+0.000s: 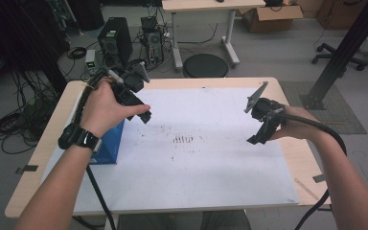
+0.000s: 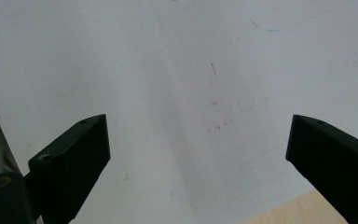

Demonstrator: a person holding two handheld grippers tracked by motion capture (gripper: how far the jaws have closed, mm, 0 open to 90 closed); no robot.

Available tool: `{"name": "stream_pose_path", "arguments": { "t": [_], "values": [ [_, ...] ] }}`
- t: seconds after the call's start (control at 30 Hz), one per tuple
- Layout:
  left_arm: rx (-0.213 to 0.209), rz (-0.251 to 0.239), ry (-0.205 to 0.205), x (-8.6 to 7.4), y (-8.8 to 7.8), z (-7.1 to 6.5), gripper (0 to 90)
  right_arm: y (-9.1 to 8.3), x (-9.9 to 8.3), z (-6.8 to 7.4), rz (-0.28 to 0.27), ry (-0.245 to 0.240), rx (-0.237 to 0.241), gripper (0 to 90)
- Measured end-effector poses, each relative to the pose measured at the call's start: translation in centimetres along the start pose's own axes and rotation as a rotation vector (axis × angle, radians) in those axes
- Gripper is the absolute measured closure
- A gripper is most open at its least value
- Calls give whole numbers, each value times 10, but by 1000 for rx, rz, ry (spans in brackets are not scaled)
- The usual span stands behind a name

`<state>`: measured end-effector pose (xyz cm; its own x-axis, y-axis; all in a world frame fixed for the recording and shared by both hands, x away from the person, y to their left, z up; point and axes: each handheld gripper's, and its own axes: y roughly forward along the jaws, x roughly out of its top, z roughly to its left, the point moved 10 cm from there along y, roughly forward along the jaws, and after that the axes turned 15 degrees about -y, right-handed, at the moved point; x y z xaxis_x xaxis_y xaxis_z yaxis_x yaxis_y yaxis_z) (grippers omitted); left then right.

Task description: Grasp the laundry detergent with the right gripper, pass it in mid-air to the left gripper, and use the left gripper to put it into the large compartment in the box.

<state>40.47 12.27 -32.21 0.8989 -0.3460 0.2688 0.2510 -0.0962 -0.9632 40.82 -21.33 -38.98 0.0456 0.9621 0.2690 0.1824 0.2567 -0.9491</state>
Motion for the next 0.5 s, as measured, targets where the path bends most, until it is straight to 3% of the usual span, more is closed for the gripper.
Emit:
{"name": "stream_pose_path", "arguments": {
  "t": [0.23,0.5],
  "values": [
    [-40,41,73,-5,19,-21,47,1,20,1,-35,-31,26,44],
    [-60,68,79,-8,30,-21,48,4,27,1,-33,-46,43,40]
  ]
}}
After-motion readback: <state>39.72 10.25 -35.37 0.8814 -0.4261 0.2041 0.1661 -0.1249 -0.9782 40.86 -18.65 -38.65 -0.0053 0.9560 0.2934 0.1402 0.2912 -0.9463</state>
